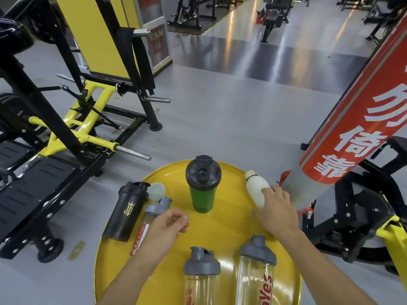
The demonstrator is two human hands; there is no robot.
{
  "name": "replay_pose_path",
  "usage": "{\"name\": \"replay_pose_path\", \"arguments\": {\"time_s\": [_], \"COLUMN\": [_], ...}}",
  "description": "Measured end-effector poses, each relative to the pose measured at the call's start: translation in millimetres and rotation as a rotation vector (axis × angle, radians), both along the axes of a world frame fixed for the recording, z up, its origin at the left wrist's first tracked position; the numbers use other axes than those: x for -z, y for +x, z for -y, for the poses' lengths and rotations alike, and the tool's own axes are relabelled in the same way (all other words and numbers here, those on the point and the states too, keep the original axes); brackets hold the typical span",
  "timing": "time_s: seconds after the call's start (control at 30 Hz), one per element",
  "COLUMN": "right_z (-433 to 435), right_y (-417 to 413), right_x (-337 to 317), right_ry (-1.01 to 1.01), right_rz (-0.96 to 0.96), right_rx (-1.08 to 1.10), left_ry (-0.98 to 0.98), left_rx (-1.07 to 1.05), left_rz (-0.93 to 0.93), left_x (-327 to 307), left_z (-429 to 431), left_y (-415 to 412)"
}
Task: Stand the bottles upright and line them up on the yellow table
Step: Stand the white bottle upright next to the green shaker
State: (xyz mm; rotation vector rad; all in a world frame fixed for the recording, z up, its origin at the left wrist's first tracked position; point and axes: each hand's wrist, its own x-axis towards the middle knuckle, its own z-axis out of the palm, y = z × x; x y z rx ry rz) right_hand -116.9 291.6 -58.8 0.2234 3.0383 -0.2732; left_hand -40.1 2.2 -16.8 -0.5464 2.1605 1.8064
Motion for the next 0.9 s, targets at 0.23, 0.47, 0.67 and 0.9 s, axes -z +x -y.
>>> {"name": "replay_pose_path", "arguments": {"time_s": [0.23,0.47,0.67,0.9], "right_z": [-4.0,-3.0,5.3,19.4], "right_y": [-15.3,-19.1,-12.3,-12.7], "right_x": [22.6,32.6,31.4,13.1], "right_ry": [-0.013,-0.018,-0.155,-0.433], "right_rz": [0.085,0.044,-0.021,-0.134], "right_rx": [0.109,0.105,0.041,-0.007], "left_ry": [0.008,-0.014,-0.021,-0.014], "left_rx": [-0.01,-0.012,-0.008,-0.033], "left_rz": [0.01,-0.032,-0.049,-0.062], "left_x": [5.0,5.0,8.2,4.3], "left_z": [3.3,3.7,4.3,-1.5], "left_y": [-1.8,-5.1,-1.6,-0.3]}}
